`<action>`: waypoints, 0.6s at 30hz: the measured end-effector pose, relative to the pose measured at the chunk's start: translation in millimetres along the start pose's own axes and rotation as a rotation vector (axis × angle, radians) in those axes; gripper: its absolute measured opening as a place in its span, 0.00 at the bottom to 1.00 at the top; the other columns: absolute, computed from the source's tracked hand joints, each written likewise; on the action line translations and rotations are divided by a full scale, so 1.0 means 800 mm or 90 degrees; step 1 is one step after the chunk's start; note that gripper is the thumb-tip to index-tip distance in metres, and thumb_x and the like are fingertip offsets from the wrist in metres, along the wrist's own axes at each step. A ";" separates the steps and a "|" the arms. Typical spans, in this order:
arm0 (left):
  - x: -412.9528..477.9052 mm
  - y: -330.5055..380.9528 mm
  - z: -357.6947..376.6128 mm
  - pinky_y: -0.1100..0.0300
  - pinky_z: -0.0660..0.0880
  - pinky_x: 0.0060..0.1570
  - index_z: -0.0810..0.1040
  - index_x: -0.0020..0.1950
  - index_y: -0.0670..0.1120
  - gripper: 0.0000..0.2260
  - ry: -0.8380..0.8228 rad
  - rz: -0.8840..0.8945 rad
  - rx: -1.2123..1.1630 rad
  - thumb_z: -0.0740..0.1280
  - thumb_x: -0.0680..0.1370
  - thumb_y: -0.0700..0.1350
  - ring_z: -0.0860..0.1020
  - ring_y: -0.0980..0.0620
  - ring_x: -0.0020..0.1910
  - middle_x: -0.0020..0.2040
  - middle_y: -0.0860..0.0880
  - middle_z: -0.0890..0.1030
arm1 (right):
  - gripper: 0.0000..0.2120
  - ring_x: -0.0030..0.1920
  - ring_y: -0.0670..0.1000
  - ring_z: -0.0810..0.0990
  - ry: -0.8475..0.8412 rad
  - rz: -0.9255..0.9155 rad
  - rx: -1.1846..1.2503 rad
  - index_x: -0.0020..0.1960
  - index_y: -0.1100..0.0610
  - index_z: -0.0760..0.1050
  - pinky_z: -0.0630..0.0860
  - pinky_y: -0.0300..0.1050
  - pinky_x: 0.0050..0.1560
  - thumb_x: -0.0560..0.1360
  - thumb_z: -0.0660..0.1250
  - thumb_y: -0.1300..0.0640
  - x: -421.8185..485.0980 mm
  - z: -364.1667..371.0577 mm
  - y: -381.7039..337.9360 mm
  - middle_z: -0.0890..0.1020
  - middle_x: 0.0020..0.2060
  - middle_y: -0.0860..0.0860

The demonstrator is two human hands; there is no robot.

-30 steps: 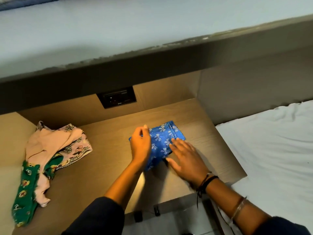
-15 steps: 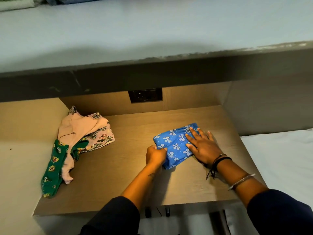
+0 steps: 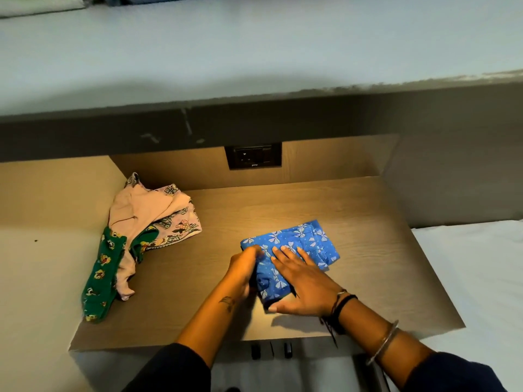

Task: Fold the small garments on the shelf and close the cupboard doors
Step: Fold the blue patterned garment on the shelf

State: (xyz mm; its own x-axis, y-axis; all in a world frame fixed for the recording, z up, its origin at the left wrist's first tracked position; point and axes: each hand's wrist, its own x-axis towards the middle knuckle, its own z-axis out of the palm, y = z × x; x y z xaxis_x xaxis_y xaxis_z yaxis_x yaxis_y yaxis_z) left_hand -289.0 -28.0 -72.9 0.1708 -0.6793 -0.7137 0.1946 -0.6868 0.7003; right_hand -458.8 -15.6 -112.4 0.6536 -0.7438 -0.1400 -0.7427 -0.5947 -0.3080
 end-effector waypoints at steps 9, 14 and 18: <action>0.020 -0.002 -0.045 0.68 0.68 0.23 0.76 0.34 0.42 0.10 0.083 0.129 0.171 0.64 0.75 0.37 0.74 0.55 0.21 0.24 0.49 0.77 | 0.32 0.64 0.56 0.77 0.249 -0.017 0.026 0.69 0.60 0.70 0.75 0.54 0.64 0.71 0.63 0.43 0.018 0.030 -0.091 0.77 0.65 0.57; 0.017 0.025 -0.045 0.59 0.71 0.30 0.77 0.31 0.42 0.08 0.134 0.180 0.333 0.66 0.68 0.45 0.74 0.48 0.25 0.27 0.46 0.77 | 0.20 0.55 0.48 0.82 0.438 0.147 0.275 0.60 0.57 0.80 0.79 0.42 0.55 0.74 0.62 0.47 0.012 0.031 -0.108 0.84 0.56 0.51; 0.003 0.055 -0.001 0.58 0.68 0.34 0.73 0.31 0.42 0.16 0.178 0.268 0.458 0.65 0.72 0.52 0.76 0.41 0.33 0.31 0.42 0.77 | 0.06 0.40 0.41 0.79 0.552 0.307 0.624 0.47 0.56 0.82 0.75 0.37 0.43 0.75 0.66 0.56 0.007 0.008 -0.098 0.82 0.39 0.47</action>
State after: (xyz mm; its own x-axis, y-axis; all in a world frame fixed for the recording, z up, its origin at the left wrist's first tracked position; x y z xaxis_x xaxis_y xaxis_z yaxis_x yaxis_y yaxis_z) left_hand -279.5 -59.4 -43.9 0.3396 -0.8895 -0.3057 -0.5774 -0.4538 0.6787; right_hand -395.6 28.7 -94.7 -0.1991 -0.9759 0.0897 -0.2275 -0.0430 -0.9728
